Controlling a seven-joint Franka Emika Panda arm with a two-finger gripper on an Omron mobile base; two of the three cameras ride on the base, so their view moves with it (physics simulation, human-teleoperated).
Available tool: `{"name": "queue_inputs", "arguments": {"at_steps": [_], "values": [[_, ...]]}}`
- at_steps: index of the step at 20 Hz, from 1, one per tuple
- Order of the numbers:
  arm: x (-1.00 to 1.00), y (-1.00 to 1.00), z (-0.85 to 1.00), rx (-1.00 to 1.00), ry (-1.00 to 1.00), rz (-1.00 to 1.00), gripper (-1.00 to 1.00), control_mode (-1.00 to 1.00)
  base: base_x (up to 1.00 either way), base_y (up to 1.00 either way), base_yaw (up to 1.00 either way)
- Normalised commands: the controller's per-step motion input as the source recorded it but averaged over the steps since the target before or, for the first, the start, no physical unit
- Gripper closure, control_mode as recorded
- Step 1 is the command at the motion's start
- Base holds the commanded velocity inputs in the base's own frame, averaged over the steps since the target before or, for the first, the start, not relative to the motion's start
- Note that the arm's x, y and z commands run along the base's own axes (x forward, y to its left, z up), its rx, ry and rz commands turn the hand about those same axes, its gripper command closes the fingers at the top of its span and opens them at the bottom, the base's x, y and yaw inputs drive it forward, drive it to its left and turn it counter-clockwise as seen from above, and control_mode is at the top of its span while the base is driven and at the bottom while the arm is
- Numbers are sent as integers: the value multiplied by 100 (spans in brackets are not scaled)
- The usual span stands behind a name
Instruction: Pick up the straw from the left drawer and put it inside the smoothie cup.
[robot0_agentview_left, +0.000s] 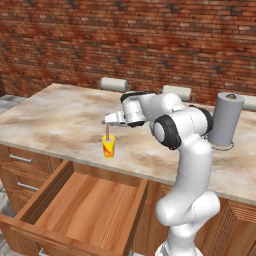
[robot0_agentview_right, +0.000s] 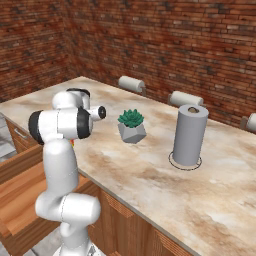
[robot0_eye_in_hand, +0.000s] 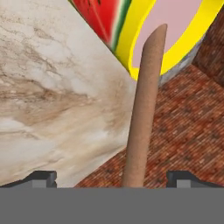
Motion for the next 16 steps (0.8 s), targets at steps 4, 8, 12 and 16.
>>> {"name": "queue_inputs", "arguments": {"at_steps": [4, 8, 12, 16], "values": [[20, 7, -11, -5, 0, 0, -100, -100, 0, 0, 0], [3, 1, 0, -1, 0, 4, -100, -100, 0, 0, 0], [-14, -1, 0, 0, -4, 15, -100, -100, 0, 0, 0], [-11, 0, 0, 0, -6, 17, -100, -100, 0, 0, 0]]}}
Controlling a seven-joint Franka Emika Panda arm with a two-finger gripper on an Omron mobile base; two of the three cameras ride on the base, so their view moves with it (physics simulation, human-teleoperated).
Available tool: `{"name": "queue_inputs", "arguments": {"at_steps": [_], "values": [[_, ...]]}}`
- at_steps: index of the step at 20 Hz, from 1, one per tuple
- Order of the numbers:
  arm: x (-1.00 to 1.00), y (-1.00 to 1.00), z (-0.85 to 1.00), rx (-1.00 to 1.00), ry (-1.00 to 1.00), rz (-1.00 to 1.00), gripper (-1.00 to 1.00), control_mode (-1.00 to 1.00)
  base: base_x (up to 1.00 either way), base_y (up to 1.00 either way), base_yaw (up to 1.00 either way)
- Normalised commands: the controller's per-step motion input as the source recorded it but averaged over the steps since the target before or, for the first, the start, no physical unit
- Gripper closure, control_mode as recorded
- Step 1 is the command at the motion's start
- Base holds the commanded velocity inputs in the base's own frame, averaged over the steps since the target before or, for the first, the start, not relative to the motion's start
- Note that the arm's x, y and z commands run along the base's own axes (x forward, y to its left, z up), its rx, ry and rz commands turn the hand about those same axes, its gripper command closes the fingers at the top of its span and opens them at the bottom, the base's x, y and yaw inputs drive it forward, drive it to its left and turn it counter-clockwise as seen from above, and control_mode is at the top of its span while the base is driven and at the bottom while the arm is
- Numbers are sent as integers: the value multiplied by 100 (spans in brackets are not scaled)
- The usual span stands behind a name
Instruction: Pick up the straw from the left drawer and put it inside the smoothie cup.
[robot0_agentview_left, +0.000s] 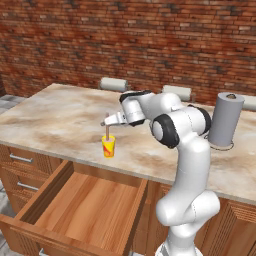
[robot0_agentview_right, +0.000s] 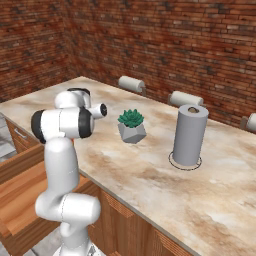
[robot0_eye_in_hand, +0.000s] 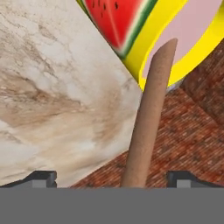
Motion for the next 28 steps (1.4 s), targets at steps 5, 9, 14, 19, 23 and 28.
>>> {"name": "queue_inputs", "arguments": {"at_steps": [5, 9, 14, 19, 23, 28], "values": [[-3, 0, 0, 0, -8, 18, -100, -100, 0, 0, 0], [0, 0, 0, 0, -10, 18, -100, -100, 0, 0, 0], [0, 0, 0, 0, -14, 19, -100, -100, 0, 0, 0], [-1, 0, 0, 0, -16, 19, -100, -100, 0, 0, 0], [-6, 0, 0, 0, -17, 19, -100, -100, 0, 0, 0], [-6, 0, 0, 0, -17, 18, -100, -100, 0, 0, 0]]}}
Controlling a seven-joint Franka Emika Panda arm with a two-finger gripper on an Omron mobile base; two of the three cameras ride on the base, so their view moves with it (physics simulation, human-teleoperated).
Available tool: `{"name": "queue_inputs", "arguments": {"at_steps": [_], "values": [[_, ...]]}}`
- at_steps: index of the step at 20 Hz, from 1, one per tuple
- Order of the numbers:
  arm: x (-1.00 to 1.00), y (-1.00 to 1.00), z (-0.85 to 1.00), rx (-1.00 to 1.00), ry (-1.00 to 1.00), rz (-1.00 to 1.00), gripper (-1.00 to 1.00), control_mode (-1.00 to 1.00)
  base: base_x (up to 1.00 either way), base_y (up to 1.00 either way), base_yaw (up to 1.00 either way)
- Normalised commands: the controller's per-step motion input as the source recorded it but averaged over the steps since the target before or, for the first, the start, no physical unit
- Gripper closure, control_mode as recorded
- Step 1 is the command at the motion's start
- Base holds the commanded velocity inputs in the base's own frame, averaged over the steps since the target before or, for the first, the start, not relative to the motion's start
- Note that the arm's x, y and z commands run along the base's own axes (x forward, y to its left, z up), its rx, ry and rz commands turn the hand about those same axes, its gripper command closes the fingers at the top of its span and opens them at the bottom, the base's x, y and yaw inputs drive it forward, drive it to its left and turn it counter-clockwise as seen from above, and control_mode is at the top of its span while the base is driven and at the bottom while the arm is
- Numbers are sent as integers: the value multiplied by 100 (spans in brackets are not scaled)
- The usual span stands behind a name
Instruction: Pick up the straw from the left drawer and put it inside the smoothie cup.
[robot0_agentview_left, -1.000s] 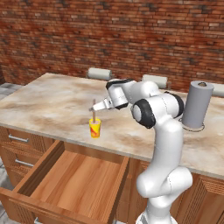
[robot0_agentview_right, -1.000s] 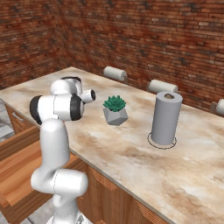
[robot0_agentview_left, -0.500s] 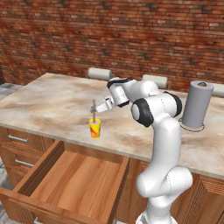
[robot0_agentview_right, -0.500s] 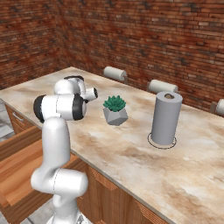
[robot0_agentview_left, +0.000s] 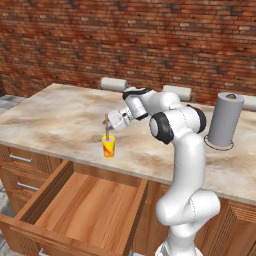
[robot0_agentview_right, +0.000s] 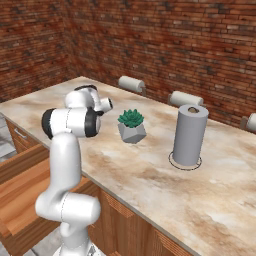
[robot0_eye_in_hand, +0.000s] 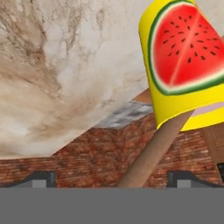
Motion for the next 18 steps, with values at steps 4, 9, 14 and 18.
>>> {"name": "queue_inputs", "arguments": {"at_steps": [4, 9, 14, 18], "values": [[-14, 0, 0, 0, -19, 18, -100, -100, 0, 0, 0], [-14, 0, 0, 0, -19, 18, -100, -100, 0, 0, 0], [-17, 0, 3, 0, -20, 17, -100, -100, 0, 0, 0], [-14, 0, 2, 0, -18, 14, -100, -100, 0, 0, 0]]}}
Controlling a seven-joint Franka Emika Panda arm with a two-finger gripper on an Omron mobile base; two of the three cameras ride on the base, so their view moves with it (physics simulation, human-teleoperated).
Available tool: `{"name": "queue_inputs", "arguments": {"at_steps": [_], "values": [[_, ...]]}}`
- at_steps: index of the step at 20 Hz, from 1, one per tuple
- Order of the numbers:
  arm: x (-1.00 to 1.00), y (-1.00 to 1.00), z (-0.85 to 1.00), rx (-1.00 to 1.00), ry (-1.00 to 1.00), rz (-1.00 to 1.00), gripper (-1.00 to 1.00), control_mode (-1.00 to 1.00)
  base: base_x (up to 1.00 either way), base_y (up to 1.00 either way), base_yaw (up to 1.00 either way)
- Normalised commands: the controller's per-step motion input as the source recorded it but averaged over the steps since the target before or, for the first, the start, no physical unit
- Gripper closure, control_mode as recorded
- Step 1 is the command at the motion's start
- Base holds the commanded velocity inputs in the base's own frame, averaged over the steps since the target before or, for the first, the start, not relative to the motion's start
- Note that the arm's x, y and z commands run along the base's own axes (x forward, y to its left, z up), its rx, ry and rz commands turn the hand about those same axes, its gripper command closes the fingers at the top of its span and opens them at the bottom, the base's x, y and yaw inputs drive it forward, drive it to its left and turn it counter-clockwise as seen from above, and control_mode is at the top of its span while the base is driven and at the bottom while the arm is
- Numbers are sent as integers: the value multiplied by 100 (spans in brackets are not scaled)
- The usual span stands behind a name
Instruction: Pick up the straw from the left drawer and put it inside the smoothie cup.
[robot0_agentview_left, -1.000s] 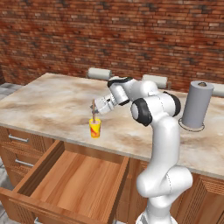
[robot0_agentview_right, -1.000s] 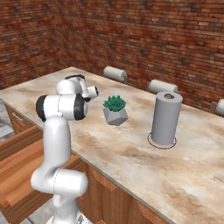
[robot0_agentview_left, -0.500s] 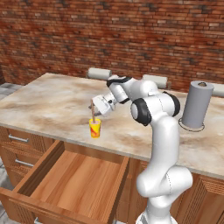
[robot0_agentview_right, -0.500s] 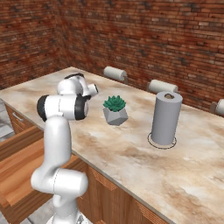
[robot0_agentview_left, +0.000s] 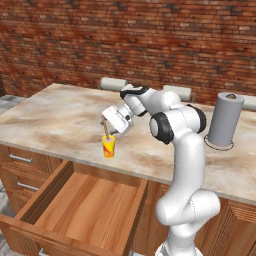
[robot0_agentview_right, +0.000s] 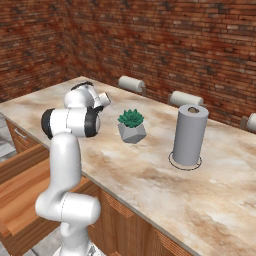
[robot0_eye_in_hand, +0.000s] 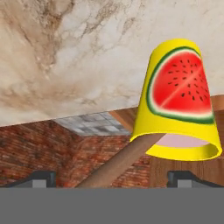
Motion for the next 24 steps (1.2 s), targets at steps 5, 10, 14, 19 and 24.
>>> {"name": "queue_inputs", "arguments": {"at_steps": [5, 10, 14, 19, 24], "values": [[-16, -2, 0, 0, -15, 11, -100, -100, 0, 0, 0], [-8, -4, 0, 0, -5, 3, -100, -100, 0, 0, 0], [-1, 0, 0, 0, 0, 0, -100, -100, 0, 0, 0], [0, 0, 2, 0, 0, -7, -100, -100, 0, 0, 0], [-1, -10, 36, 2, -4, -7, -100, -100, 0, 0, 0]]}}
